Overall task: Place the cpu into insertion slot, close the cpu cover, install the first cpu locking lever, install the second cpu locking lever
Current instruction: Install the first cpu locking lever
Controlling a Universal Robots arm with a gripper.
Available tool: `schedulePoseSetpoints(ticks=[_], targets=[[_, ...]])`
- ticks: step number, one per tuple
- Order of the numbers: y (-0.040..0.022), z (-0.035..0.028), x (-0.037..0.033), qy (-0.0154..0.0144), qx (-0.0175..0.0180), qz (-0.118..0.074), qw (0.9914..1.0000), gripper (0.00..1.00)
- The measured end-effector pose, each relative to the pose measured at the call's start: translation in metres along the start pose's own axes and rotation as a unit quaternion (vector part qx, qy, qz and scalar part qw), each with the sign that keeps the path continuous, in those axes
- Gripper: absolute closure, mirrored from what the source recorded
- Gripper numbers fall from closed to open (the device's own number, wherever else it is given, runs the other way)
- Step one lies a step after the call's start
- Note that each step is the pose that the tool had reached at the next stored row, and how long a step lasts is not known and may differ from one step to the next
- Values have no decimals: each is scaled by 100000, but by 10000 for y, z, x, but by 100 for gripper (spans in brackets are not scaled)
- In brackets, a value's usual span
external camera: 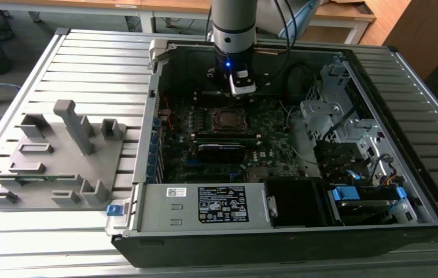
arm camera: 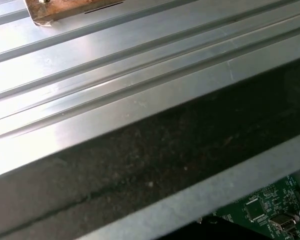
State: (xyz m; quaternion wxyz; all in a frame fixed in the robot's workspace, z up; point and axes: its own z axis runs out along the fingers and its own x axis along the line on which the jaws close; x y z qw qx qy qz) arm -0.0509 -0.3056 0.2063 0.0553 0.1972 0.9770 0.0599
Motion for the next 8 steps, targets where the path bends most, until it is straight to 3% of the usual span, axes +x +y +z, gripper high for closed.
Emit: schedulePoseSetpoints(ticks=[8], targets=[[25, 24, -18, -28, 39, 83, 100000, 89]])
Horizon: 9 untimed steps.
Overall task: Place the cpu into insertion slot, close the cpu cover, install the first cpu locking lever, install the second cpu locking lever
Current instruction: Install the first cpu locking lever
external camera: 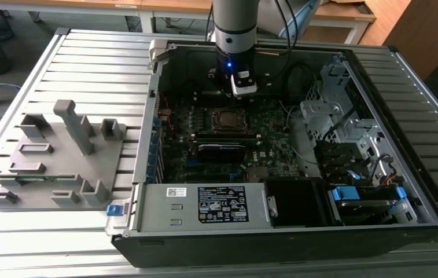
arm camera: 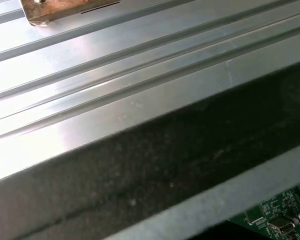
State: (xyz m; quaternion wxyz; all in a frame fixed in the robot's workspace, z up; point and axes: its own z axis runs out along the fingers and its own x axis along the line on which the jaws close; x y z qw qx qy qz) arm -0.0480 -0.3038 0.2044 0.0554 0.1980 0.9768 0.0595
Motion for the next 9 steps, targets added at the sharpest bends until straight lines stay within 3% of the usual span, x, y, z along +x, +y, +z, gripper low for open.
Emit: schedulePoseSetpoints(ticks=[9], targets=[[32, 7, 14, -52, 110, 9, 100000, 89]])
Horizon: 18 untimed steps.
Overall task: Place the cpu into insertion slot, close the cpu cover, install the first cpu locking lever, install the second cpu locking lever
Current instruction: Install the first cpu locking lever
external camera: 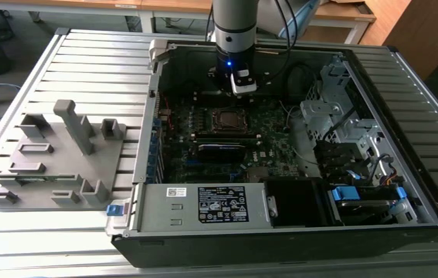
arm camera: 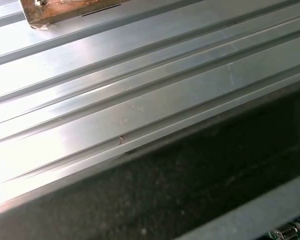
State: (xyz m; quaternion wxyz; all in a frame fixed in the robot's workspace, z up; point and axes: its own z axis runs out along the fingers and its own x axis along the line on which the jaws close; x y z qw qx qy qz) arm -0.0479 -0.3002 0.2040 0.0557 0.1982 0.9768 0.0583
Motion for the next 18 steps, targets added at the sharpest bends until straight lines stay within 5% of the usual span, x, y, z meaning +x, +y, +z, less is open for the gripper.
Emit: schedulePoseSetpoints(ticks=[8, 18], targets=[[-10, 5, -2, -207, 239, -49, 99999, 89], [-25, 22, 29, -795, 21, -111, 99997, 89]])
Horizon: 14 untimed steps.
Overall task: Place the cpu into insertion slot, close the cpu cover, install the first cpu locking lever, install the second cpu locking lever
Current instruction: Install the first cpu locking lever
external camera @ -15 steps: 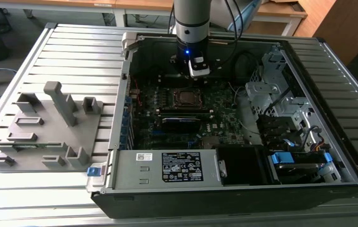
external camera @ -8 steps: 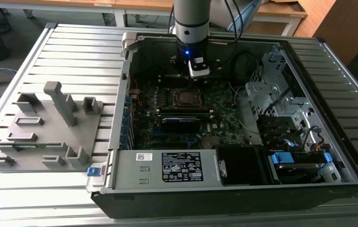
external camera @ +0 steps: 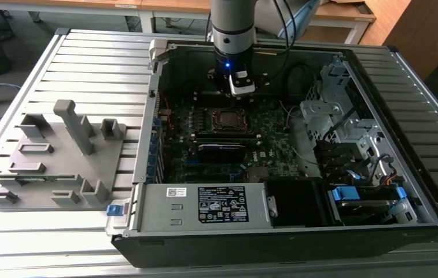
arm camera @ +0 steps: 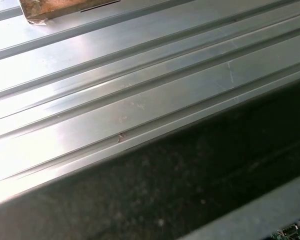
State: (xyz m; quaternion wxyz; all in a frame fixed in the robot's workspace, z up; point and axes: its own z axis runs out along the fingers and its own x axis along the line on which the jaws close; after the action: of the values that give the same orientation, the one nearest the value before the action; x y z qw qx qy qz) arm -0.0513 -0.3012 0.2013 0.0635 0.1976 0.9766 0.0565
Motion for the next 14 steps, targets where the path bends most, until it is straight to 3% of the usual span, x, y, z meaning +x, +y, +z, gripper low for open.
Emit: schedulePoseSetpoints(ticks=[14], targets=[[-12, 17, -2, -470, 174, -77, 99999, 89]])
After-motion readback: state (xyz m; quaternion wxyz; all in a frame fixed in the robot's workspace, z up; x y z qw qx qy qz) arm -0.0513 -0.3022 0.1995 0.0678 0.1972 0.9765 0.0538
